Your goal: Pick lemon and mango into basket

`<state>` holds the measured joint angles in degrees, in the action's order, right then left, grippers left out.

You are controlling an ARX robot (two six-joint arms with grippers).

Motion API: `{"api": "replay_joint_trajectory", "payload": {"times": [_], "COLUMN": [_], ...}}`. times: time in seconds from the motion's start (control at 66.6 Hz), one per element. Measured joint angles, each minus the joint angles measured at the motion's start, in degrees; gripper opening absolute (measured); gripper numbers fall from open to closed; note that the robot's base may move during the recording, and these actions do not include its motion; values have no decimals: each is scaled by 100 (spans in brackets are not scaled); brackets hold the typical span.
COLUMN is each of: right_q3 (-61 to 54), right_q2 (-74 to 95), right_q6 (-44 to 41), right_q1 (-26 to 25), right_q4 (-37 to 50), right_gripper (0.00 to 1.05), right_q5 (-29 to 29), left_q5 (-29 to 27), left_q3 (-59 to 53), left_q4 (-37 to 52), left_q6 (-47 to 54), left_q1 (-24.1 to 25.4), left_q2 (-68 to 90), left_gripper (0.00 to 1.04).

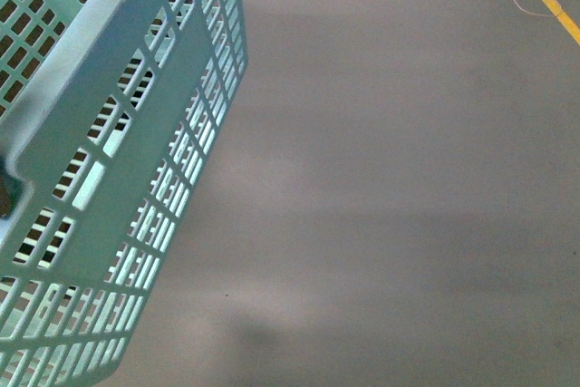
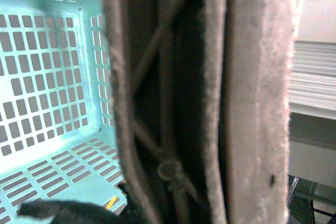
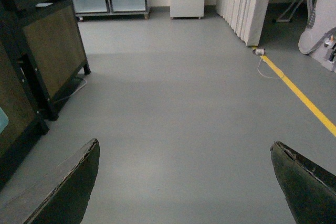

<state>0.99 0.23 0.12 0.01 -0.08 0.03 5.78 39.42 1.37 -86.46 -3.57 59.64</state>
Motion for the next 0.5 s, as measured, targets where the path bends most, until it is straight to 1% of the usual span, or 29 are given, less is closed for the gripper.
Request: {"api": "replay_joint_trajectory", "payload": {"times": [0.495], "right_q3": [0], "right_q2": [0], "right_q6": [0], "right_q1": [0], "right_q4": [0], "right_gripper": [96], "right_q5": [-2], "left_q5": [-2], "left_q3": [0], "left_q4": [0], "left_q6": [0], "left_q1": [0], "left_q2": [0], "left_gripper": [14]}}
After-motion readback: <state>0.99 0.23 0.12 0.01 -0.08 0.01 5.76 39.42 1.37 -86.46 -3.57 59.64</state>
